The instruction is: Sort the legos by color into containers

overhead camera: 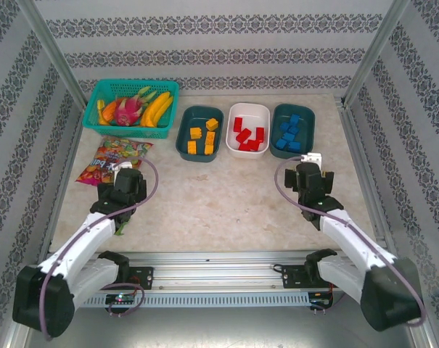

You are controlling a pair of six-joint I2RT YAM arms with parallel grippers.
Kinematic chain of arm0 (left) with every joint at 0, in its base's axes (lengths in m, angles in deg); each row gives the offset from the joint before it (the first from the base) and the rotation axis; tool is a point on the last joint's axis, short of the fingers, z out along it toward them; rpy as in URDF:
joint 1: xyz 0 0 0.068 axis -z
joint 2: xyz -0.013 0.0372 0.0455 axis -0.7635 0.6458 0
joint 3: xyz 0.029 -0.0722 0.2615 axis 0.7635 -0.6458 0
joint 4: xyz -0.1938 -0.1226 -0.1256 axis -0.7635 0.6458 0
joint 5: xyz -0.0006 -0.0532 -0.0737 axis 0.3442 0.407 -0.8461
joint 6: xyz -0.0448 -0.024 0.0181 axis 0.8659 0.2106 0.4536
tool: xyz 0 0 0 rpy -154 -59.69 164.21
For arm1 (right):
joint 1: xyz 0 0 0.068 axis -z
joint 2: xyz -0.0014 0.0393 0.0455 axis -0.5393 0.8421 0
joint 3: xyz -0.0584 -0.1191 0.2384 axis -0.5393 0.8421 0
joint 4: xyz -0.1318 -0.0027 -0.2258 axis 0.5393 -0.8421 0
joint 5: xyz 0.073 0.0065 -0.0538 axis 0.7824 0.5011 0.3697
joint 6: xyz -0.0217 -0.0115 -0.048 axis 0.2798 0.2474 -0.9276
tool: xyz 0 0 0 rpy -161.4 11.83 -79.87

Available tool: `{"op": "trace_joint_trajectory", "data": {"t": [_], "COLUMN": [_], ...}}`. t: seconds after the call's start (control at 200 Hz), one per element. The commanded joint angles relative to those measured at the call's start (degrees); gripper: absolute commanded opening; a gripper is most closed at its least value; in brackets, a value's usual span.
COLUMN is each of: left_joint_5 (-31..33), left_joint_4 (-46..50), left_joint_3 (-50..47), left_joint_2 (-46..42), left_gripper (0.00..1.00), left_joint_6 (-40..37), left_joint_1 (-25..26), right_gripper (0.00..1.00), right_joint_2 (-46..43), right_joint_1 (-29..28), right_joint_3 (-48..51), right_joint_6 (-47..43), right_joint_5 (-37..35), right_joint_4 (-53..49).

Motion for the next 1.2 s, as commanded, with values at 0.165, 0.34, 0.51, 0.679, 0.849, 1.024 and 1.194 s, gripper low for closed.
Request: {"op": "trace_joint_trajectory", "data": {"t": [0.165,0.34,0.51,0.679,0.849,1.024,1.194], "left_joint_5": [-11.75,-17.01,-22.52,-26.99,-26.85,-25.72,-25.69], "left_joint_4": [-31.92,-40.58,-49.81,-60.20,-63.45,-63.92,-64.64], "left_joint_3": [-2.28,0.68,0.58,-5.44,-6.18,-6.05,-6.15], "left_joint_2": [15.85,25.11,30.08,29.32,32.84,33.30,33.43], "left_gripper": [1.00,1.00,1.00,1.00,1.00,1.00,1.00], "left_joint_6": [-4.89,-6.30,-3.74,-5.82,-6.23,-6.73,-6.86], "left_joint_1": [-8.81,-12.01,-15.48,-15.36,-14.87,-14.16,-14.18], "right_gripper": [0.98,0.98,0.98,0.98,0.98,0.98,0.98], "right_joint_2": [11.64,17.37,23.78,28.54,27.81,27.83,27.78], "right_joint_1": [5.32,8.42,12.42,13.32,12.98,11.52,11.52], "right_joint_3": [1.80,1.10,1.87,6.52,5.97,5.32,5.41], "right_joint_6": [-4.90,-5.73,-4.48,-4.33,-4.01,-4.77,-4.87], "right_joint_5": [8.03,13.44,22.58,26.10,22.23,19.63,19.63], "right_joint_4": [19.56,30.93,41.72,55.86,53.79,52.48,52.54]}}
